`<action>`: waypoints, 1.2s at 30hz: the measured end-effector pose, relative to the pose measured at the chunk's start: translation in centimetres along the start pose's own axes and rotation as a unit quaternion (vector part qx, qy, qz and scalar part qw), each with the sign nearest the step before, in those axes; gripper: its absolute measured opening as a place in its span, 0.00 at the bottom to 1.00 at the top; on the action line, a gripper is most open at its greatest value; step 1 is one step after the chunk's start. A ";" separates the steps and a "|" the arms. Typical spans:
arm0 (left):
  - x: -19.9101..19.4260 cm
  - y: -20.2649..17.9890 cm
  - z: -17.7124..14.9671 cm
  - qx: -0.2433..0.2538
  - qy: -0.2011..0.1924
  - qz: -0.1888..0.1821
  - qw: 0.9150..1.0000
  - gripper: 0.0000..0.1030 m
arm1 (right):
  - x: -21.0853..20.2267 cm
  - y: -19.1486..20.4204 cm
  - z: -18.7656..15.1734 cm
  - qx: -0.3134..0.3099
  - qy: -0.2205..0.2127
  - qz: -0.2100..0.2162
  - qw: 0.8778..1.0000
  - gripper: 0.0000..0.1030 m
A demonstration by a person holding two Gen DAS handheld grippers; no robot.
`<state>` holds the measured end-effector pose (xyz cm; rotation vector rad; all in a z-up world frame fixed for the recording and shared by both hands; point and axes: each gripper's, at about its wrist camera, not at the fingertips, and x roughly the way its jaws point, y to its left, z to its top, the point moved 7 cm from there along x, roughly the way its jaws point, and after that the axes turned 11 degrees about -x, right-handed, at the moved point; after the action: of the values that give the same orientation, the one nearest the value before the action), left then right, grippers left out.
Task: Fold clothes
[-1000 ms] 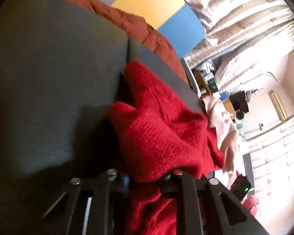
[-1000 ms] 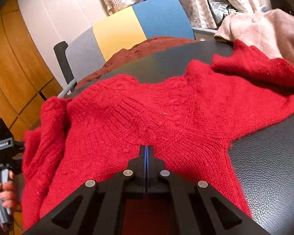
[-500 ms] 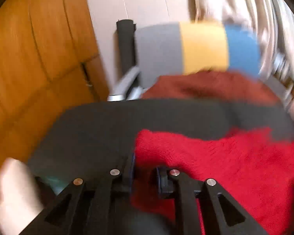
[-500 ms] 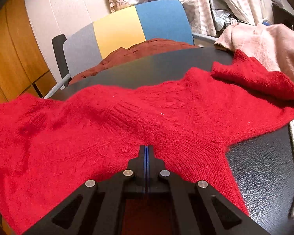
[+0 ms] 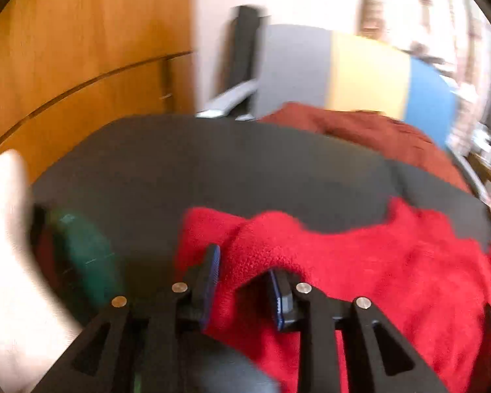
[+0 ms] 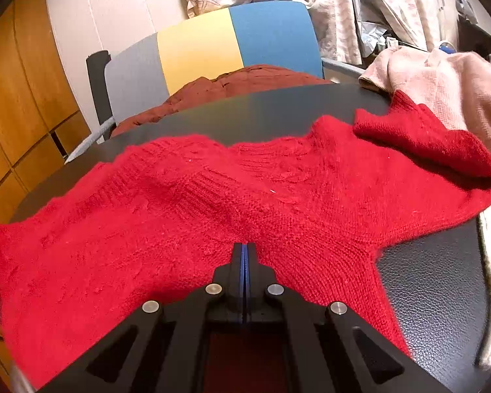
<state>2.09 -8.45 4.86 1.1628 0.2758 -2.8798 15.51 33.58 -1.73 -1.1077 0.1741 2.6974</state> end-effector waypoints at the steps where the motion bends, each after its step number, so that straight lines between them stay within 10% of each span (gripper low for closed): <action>1: -0.2 -1.8 -0.6 0.028 -0.007 -0.012 1.000 0.26 | 0.1 0.4 0.4 -0.011 0.011 -0.007 1.000 0.04; 2: -0.4 -3.2 -1.2 0.053 -0.014 -0.015 0.998 0.27 | 0.1 0.8 0.9 -0.024 0.020 -0.013 0.999 0.08; 4: -0.2 -6.7 -3.0 0.100 -0.007 -0.034 0.994 0.28 | -0.8 2.2 2.6 -0.051 0.003 -0.005 0.999 0.77; 5: 0.4 -8.2 -3.9 0.115 0.007 -0.047 0.992 0.28 | -1.2 2.9 3.3 -0.062 -0.008 0.001 0.998 0.92; 6: 1.3 -9.2 -4.9 0.129 0.022 -0.055 0.990 0.28 | -1.4 3.5 3.8 -0.072 -0.013 0.004 0.997 0.91; 9: 3.4 -11.7 -7.7 0.175 0.040 -0.054 0.982 0.29 | 0.1 5.4 4.3 -0.123 0.018 0.025 0.992 0.23; 26: 14.3 -17.6 0.3 0.196 0.011 -0.054 0.979 0.32 | 14.5 2.6 13.4 -0.170 0.057 -0.072 0.981 0.25; 32: 8.9 -11.7 3.7 0.081 -0.017 -0.124 0.989 0.33 | 16.1 1.9 15.2 -0.189 0.048 -0.104 0.975 0.25; 36: 10.3 -2.9 5.0 -0.053 0.044 -0.102 0.992 0.37 | 15.7 1.6 15.3 -0.181 0.048 -0.092 0.978 0.27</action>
<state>-9.05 -6.01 1.72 1.3177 0.5745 -2.9418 -6.12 37.48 -1.86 -1.2788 -0.4016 2.5715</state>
